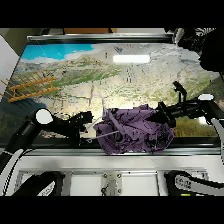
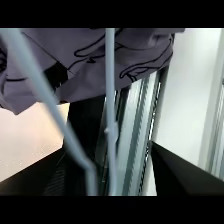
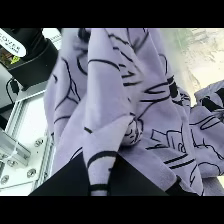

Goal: Fold the clothes and pants, and hang the long-sleeved shirts on hangers.

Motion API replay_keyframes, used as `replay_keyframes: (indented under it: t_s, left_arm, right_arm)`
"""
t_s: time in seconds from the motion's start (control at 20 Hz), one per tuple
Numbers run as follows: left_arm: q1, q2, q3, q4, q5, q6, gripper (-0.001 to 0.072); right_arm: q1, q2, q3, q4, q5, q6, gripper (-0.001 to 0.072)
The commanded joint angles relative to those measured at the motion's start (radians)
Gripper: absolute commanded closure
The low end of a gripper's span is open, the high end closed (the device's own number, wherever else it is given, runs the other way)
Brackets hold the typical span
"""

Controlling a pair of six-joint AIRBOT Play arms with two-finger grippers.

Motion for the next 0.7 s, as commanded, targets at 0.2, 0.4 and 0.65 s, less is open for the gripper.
replay_keyframes:
  t_s: [0.2, 0.4, 0.65]
  left_arm:
    - [0.001, 0.0, 0.003, 0.009, 0.042, -0.244, 0.0196]
    - [0.001, 0.0, 0.053, 0.087, 0.039, -0.407, 0.0197]
    - [0.054, 0.009, 0.22, 0.223, 0.014, -0.662, 0.0197]
  right_arm:
    - [-0.001, 0.001, 0.001, 0.001, 0.004, -0.012, 0.0691]
    - [-0.001, 0.005, 0.001, 0.006, 0.003, -0.004, 0.0692]
    - [-0.002, 0.022, 0.002, 0.133, -0.013, 0.046, 0.0694]
